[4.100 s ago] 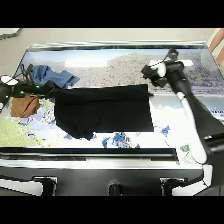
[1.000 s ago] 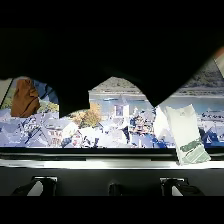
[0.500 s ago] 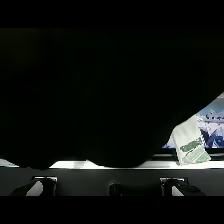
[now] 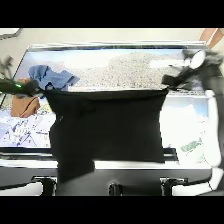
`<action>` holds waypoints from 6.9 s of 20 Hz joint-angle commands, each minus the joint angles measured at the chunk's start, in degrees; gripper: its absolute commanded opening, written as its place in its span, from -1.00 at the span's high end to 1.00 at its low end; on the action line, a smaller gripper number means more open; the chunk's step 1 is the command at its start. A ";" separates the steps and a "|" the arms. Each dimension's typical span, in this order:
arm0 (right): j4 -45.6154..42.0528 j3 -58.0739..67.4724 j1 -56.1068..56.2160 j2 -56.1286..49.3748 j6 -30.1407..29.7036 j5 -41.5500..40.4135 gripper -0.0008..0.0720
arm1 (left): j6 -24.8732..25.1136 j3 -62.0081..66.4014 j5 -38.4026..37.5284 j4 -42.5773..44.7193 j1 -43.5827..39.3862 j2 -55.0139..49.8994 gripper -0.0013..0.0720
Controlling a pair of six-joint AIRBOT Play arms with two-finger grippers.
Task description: Fold the shirts.
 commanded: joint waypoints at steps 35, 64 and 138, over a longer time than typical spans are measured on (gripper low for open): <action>6.75 -42.03 -8.63 20.70 -5.46 8.59 -0.21 | 4.55 -52.61 -9.97 1.33 5.86 18.82 -0.21; 9.60 -56.24 -8.63 16.20 -7.72 -2.32 -0.37 | 7.10 -60.46 -1.16 -5.33 0.50 20.20 0.88; 50.03 -13.73 31.89 -4.35 -7.32 -18.16 0.86 | 4.55 -7.04 11.39 -22.36 2.60 23.26 0.88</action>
